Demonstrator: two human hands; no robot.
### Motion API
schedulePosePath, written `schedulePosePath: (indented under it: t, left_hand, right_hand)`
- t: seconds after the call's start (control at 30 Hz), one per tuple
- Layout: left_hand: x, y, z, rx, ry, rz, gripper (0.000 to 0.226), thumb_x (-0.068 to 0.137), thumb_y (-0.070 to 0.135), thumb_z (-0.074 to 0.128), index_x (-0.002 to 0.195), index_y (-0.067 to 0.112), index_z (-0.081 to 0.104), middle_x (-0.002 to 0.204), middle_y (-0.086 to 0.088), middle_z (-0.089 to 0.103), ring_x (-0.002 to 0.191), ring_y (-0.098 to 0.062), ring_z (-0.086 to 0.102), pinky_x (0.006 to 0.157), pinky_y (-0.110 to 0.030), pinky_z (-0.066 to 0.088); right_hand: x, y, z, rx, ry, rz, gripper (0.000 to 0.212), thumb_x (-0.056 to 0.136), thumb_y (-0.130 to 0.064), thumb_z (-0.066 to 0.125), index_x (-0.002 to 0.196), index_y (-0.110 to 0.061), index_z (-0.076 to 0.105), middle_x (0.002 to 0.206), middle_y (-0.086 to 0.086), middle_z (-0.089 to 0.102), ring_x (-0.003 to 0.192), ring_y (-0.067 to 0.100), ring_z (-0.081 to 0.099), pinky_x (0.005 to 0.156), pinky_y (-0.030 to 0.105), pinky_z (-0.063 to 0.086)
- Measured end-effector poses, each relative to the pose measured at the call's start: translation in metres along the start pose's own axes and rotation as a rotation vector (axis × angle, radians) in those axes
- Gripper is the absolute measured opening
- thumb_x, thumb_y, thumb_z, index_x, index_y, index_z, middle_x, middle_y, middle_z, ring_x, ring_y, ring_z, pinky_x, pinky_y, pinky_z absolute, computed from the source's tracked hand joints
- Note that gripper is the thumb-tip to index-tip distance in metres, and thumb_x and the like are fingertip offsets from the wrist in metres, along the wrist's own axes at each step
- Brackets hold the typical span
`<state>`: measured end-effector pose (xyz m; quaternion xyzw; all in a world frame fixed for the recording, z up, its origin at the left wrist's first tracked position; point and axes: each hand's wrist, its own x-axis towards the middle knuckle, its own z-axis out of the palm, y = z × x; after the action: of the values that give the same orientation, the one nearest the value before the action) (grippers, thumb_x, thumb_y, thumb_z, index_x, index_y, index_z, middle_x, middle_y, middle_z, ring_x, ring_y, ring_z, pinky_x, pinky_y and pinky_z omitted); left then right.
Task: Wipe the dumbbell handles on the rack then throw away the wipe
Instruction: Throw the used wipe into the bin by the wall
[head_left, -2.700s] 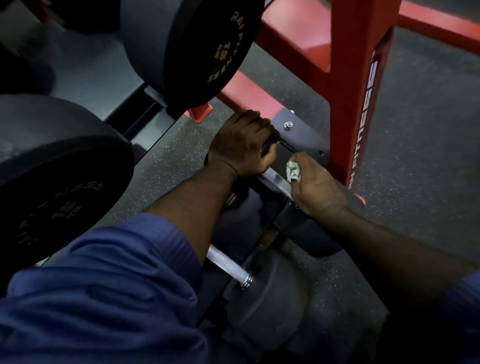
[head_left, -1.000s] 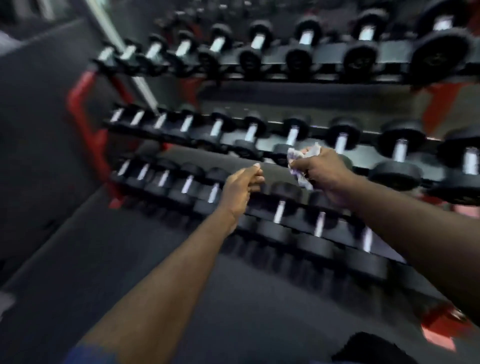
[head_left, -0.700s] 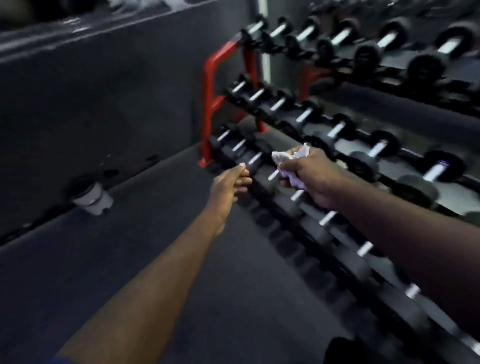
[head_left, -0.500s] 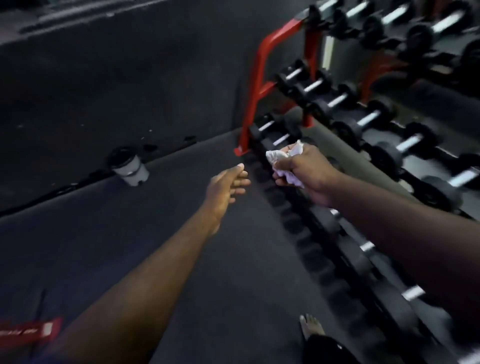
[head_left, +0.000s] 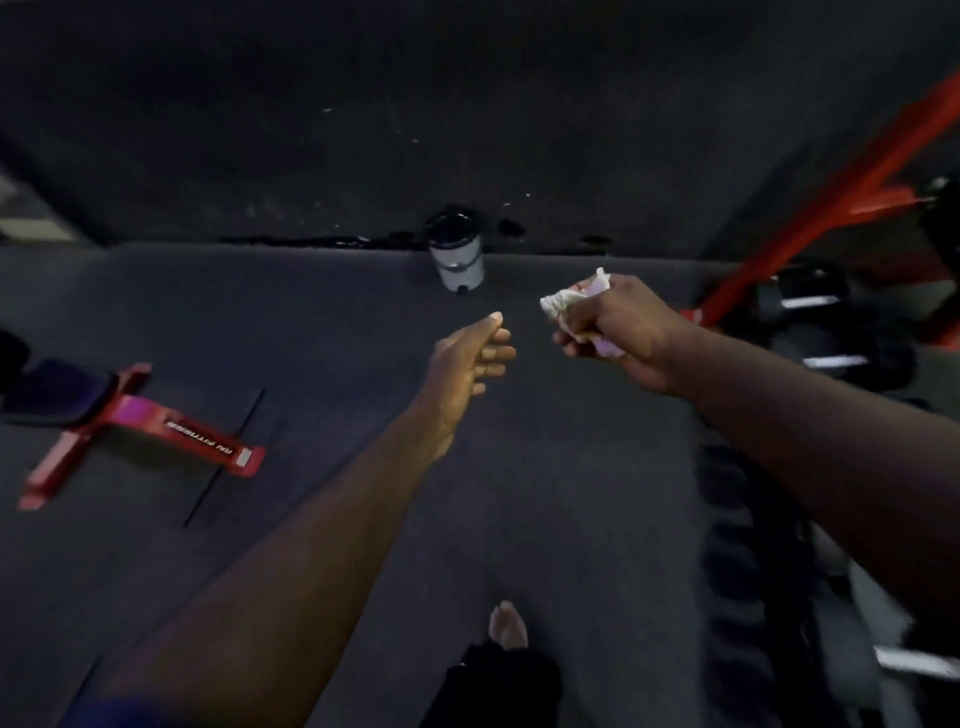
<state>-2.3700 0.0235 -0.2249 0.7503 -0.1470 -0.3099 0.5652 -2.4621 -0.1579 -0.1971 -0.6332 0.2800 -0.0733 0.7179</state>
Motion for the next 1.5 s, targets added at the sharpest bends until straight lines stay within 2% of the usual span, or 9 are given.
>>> schedulePosePath:
  t: [0.1,0.3,0.57,0.7,0.97,1.17,1.3,1.43,1.5]
  left_hand:
    - [0.062,0.000,-0.046,-0.035,0.062,-0.006,0.051,0.097,0.061,0.055,0.118,0.018,0.074,0.110,0.000,0.079,0.109,-0.023,0.072,0.107,-0.049,0.047]
    - [0.198,0.026,-0.126,-0.051,0.076,-0.054,0.046,0.102,0.056,0.051,0.118,0.020,0.074,0.111,0.002,0.079,0.109,-0.020,0.071,0.108,-0.049,0.048]
    - [0.379,0.093,-0.175,0.005,0.086,-0.037,0.044,0.103,0.053,0.050,0.119,0.018,0.074,0.113,0.000,0.078,0.114,-0.025,0.069,0.107,-0.049,0.046]
    - [0.470,0.110,-0.180,0.008,0.085,-0.033,0.048,0.103,0.057,0.048,0.120,0.019,0.073,0.111,0.003,0.078,0.112,-0.021,0.070,0.106,-0.047,0.048]
    - [0.651,0.154,-0.200,-0.067,0.130,-0.114,0.047,0.103,0.054,0.050,0.119,0.017,0.073,0.114,-0.001,0.078,0.116,-0.026,0.068,0.107,-0.049,0.046]
    - [0.766,0.157,-0.242,-0.121,0.129,-0.122,0.047,0.103,0.054,0.050,0.120,0.017,0.073,0.113,0.000,0.078,0.113,-0.024,0.070,0.106,-0.049,0.047]
    - [0.859,0.163,-0.279,-0.108,0.055,-0.125,0.048,0.103,0.055,0.049,0.120,0.017,0.073,0.114,-0.001,0.078,0.114,-0.025,0.069,0.105,-0.048,0.047]
    - [0.944,0.173,-0.316,-0.085,-0.063,-0.169,0.052,0.098,0.060,0.054,0.120,0.017,0.073,0.113,-0.001,0.078,0.117,-0.029,0.067,0.098,-0.042,0.049]
    - [0.975,0.180,-0.328,-0.067,-0.107,-0.142,0.058,0.088,0.062,0.056,0.120,0.015,0.073,0.112,-0.001,0.078,0.111,-0.026,0.069,0.093,-0.040,0.048]
  right_hand:
    - [0.073,-0.016,0.030,-0.036,-0.092,0.032,0.032,0.085,0.018,0.042,0.096,-0.003,0.064,0.089,0.019,0.069,0.073,0.021,0.068,0.059,0.029,0.056]
    - [0.222,-0.056,0.079,-0.102,-0.039,0.102,0.022,0.091,0.005,0.048,0.098,-0.013,0.059,0.083,0.009,0.059,0.060,0.013,0.047,0.048,0.025,0.031]
    - [0.399,-0.121,0.081,-0.025,-0.111,0.113,0.018,0.082,-0.009,0.049,0.098,-0.013,0.058,0.081,0.005,0.055,0.069,0.017,0.054,0.052,0.028,0.042]
    - [0.496,-0.132,0.069,0.086,-0.078,0.198,0.043,0.074,-0.026,0.046,0.106,-0.005,0.063,0.093,0.016,0.063,0.068,0.024,0.058,0.062,0.031,0.046]
    - [0.693,-0.190,0.065,0.027,-0.070,0.208,0.041,0.071,0.012,0.036,0.102,0.009,0.064,0.083,0.021,0.059,0.061,0.022,0.053,0.051,0.030,0.044]
    - [0.815,-0.214,0.080,-0.075,-0.104,0.150,0.022,0.096,0.001,0.063,0.117,0.001,0.058,0.088,0.017,0.064,0.068,0.017,0.061,0.064,0.033,0.053]
    - [0.893,-0.223,0.097,-0.073,-0.079,0.187,0.020,0.092,0.003,0.068,0.112,0.004,0.063,0.100,0.021,0.072,0.087,0.026,0.070,0.091,0.043,0.058]
    - [0.952,-0.241,0.119,0.038,0.086,0.193,0.036,0.083,-0.001,0.079,0.112,0.003,0.059,0.104,0.027,0.072,0.085,0.029,0.075,0.075,0.036,0.063]
    - [0.972,-0.249,0.130,0.030,0.138,0.166,0.041,0.081,-0.005,0.082,0.111,0.012,0.061,0.107,0.031,0.071,0.088,0.032,0.073,0.083,0.042,0.062]
